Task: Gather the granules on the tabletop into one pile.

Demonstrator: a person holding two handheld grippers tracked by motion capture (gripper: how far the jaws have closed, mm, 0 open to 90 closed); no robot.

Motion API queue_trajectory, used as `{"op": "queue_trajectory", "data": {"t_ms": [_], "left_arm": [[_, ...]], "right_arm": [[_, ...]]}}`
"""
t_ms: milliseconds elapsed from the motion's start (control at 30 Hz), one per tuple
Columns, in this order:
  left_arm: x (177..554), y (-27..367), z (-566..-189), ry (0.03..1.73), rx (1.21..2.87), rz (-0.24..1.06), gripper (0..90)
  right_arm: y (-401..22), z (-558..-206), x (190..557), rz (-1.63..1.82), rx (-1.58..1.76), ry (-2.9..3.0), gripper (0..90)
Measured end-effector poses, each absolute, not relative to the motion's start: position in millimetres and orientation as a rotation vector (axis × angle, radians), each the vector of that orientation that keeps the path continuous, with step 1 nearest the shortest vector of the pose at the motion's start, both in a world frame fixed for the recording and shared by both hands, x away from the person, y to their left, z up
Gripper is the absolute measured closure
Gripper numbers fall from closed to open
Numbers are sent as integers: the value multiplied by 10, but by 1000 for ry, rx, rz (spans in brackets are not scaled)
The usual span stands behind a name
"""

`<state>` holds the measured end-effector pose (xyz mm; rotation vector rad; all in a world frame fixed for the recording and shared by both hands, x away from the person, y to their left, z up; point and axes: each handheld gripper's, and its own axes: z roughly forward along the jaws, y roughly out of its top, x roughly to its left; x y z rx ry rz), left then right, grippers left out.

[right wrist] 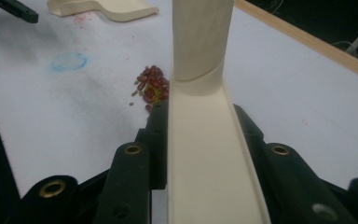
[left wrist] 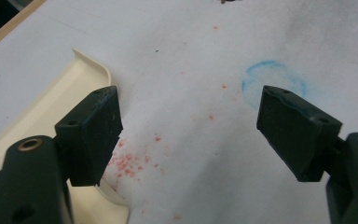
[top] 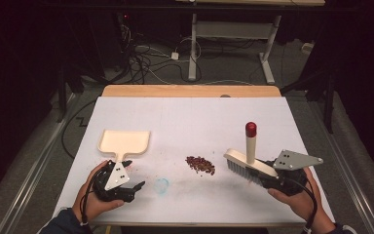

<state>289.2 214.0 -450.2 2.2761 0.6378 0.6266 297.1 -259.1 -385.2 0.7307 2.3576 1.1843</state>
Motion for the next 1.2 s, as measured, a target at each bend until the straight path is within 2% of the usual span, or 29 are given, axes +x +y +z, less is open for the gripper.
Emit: {"op": "queue_trajectory", "data": {"t_ms": [533,867,1200], "left_arm": [[2898,2134,-4506,636,2284,626,214],[2909,2119,-4520,630,2295,631,214],[2918,2106,-4538,627,2308,623,214]], "right_arm": [[-2751,-3976,2937,1198,863,2506,670],[-2902,-4081,3366,1180,1051,2595,659],[-2998,-4162,3883,1015,1120,2667,546]]}}
